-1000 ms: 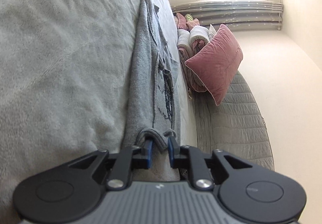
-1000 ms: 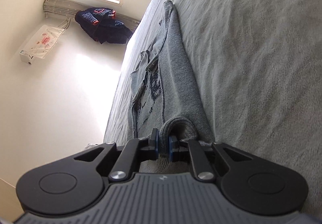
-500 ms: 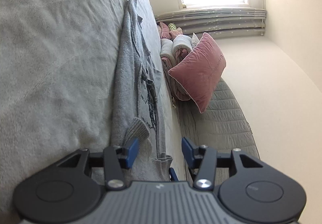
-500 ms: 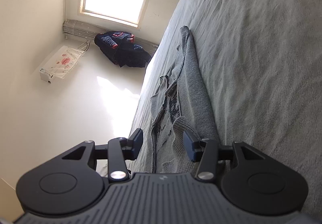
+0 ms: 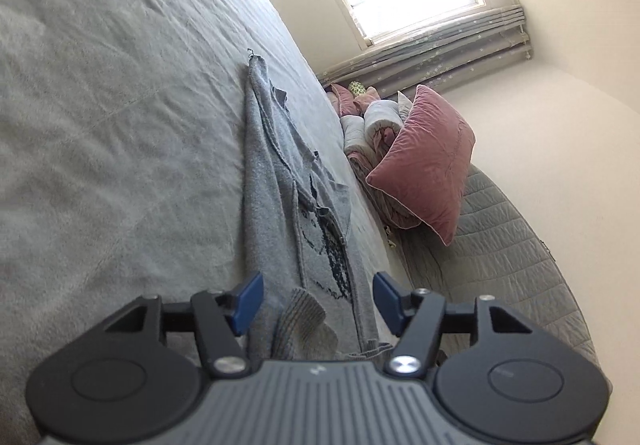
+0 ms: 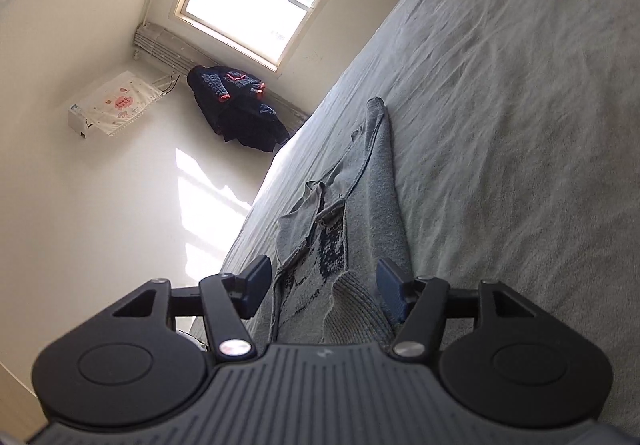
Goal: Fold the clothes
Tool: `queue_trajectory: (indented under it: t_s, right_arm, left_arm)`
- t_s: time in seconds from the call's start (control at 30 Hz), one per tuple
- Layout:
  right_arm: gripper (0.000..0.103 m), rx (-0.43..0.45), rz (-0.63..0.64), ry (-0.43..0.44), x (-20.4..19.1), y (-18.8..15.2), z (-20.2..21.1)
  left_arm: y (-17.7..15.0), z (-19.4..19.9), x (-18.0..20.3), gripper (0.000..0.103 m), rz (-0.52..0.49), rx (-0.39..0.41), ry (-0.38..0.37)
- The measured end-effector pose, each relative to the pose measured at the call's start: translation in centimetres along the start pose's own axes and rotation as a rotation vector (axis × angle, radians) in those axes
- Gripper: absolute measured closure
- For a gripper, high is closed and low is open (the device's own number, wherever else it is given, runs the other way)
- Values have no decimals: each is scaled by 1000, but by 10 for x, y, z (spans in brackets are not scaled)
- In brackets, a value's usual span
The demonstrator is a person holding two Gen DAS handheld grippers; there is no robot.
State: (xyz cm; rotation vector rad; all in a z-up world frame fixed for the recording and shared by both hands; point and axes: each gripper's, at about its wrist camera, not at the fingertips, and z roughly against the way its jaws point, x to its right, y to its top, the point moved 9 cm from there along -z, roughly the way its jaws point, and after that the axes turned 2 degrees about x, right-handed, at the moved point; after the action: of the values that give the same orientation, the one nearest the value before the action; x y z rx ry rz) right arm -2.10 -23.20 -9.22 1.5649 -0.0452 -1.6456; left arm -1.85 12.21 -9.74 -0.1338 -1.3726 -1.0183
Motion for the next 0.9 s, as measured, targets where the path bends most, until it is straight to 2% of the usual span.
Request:
queue_trajectory:
  t_s: [0.17,0.27,0.5,0.6,0.67,0.8,0.9]
  right_arm:
    - [40,-29,145,-57,-5,-12,-19]
    - [40,-47,203,-79,-6,-18,-28]
    - [41,-78,287,-119,1,-27,-40]
    - [46,-68,328,-124,0,-29,-40]
    - [50,-59,356,-127,-3,-29,-40]
    - [51,-50,394,-127,-8,-31,-42]
    - [51,-51,411,-134,-7,-31,-45]
  left_arm:
    - [-2,-4,10,42,-180,-4,84]
    - [-9,-7,11,43,-263,-30,110]
    - [-18,-14,14,46,-361,-60,123]
    - [-21,-12,16,53,-395,-50,140]
    - [-22,-10,21,54,-441,-26,163]
    - [-20,-6,33,54,-552,44,198]
    - [-23,-10,37,54,-581,21,196]
